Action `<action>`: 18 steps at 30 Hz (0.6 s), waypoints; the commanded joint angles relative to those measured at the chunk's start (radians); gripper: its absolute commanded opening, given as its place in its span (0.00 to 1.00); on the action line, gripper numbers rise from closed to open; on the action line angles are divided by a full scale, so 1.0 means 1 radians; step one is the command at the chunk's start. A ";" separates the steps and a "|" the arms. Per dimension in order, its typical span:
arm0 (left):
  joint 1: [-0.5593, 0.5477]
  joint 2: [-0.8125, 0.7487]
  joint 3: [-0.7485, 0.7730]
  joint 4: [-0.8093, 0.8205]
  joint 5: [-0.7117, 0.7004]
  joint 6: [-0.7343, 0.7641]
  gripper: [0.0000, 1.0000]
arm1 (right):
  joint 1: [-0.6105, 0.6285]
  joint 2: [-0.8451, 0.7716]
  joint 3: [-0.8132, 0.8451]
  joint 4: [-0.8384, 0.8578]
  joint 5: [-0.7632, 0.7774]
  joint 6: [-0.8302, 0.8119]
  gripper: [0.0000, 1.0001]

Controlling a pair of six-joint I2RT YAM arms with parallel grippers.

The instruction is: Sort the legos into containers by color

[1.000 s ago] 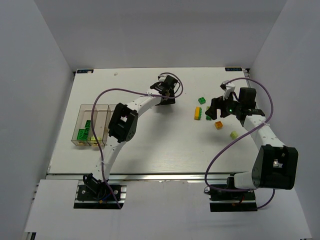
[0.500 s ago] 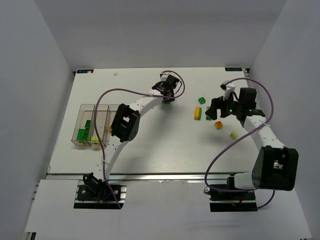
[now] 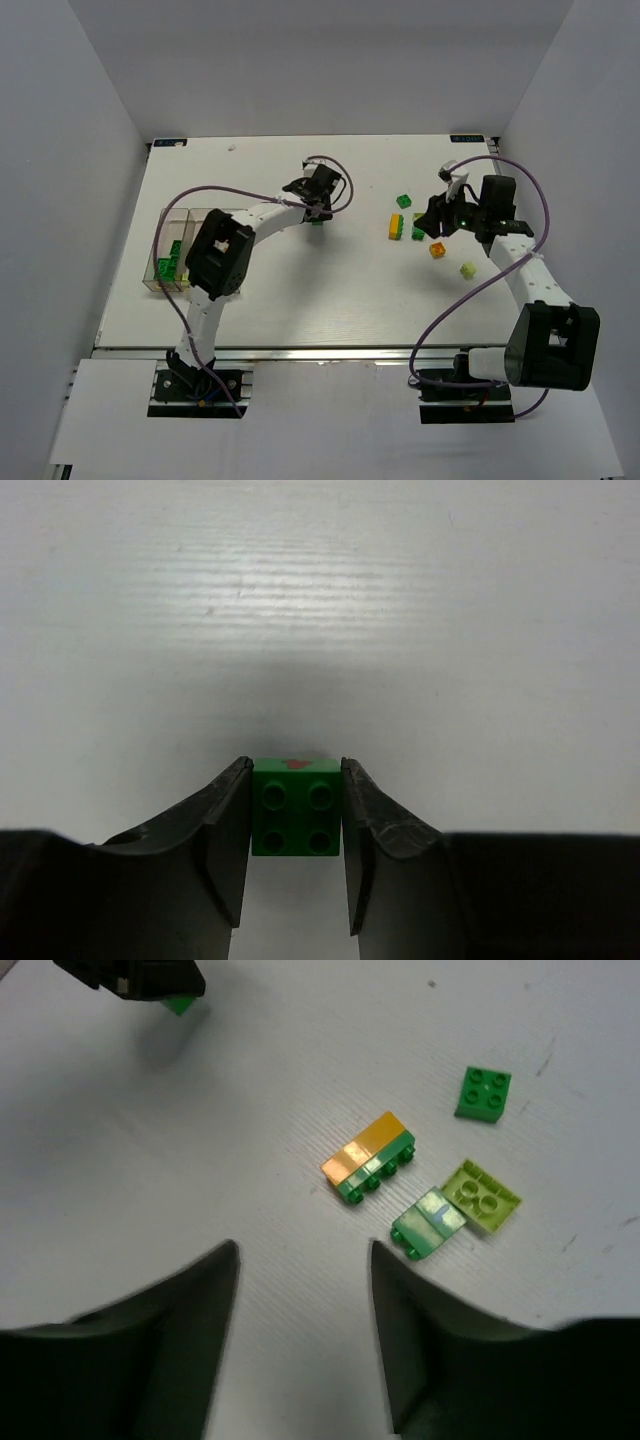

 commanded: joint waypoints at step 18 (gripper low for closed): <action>0.390 -0.939 -0.705 0.051 0.086 -0.001 0.00 | 0.220 0.018 0.063 -0.093 -0.081 -0.099 0.03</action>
